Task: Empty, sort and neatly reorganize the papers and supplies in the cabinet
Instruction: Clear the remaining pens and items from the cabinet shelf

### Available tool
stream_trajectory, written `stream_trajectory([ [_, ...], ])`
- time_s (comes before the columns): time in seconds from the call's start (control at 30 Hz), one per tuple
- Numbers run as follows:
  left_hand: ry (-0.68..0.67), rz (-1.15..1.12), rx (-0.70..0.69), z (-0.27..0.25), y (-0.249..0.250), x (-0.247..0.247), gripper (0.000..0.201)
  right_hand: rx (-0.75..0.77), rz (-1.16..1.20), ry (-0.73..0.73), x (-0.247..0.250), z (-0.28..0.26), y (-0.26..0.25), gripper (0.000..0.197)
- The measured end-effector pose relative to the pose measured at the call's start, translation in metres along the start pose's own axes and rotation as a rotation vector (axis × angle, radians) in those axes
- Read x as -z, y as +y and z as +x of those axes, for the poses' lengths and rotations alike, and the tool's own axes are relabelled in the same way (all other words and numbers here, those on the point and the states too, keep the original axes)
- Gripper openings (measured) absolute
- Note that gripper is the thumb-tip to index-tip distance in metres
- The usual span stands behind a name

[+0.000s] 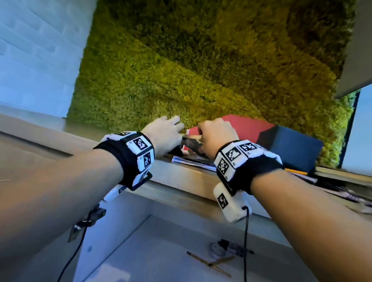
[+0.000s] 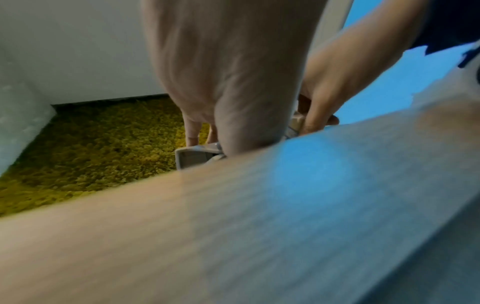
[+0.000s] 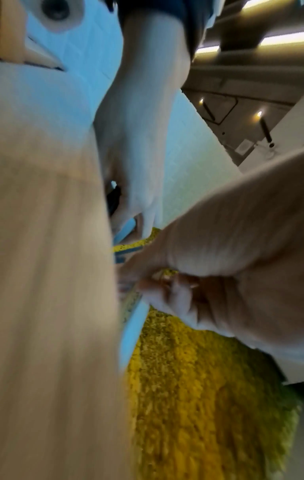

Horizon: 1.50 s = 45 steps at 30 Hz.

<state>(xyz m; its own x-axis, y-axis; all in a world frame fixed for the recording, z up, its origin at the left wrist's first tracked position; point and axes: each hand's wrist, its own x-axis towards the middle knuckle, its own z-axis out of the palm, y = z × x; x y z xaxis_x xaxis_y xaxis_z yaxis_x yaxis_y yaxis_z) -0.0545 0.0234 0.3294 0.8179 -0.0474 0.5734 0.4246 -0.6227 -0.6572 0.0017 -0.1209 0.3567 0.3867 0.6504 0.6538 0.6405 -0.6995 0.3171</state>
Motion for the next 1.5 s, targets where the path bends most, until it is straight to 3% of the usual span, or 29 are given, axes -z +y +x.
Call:
stream_trajectory([
  [0.13,-0.058,-0.019,-0.070,0.004,-0.001,-0.013,0.033,-0.107,0.153,-0.084,-0.009,0.008,-0.005,0.027],
  [0.3,-0.190,-0.515,0.062,0.008,-0.007,-0.012,0.052,-0.042,0.161,-0.316,-0.018,0.004,-0.008,0.028],
  [0.43,-0.108,-0.735,0.139,0.002,-0.015,-0.016,0.035,-0.040,0.159,-0.332,-0.023,0.000,-0.007,0.034],
  [0.57,-0.051,-0.753,0.150,-0.005,-0.004,-0.021,0.013,-0.080,0.215,-0.325,-0.024,-0.005,-0.005,0.054],
  [0.77,0.267,-0.747,0.194,-0.015,0.029,0.006,0.010,-0.052,0.318,-0.180,-0.013,-0.028,0.007,0.025],
  [0.97,0.498,-0.818,0.207,-0.041,0.097,0.029,0.026,0.001,0.242,0.130,-0.022,-0.098,0.025,0.027],
  [1.07,0.684,-0.869,0.267,-0.059,0.135,0.038,0.018,0.138,0.205,0.334,-0.040,-0.145,0.032,0.022],
  [1.13,0.738,-0.897,0.249,-0.070,0.161,0.040,0.019,0.203,0.224,0.399,-0.054,-0.169,0.040,0.018],
  [1.2,0.695,-0.892,0.158,-0.079,0.187,0.036,0.025,0.285,0.250,0.345,-0.072,-0.190,0.050,0.016],
  [1.3,0.580,-0.867,0.008,-0.087,0.218,0.021,0.027,0.401,0.293,0.052,-0.100,-0.215,0.068,0.015],
  [1.4,0.421,-0.856,-0.102,-0.086,0.242,-0.005,0.023,0.356,0.211,-0.224,-0.132,-0.227,0.086,0.020],
  [1.5,0.088,-0.798,-0.032,-0.079,0.261,-0.027,0.024,0.238,0.210,-0.426,-0.168,-0.231,0.102,0.014],
])
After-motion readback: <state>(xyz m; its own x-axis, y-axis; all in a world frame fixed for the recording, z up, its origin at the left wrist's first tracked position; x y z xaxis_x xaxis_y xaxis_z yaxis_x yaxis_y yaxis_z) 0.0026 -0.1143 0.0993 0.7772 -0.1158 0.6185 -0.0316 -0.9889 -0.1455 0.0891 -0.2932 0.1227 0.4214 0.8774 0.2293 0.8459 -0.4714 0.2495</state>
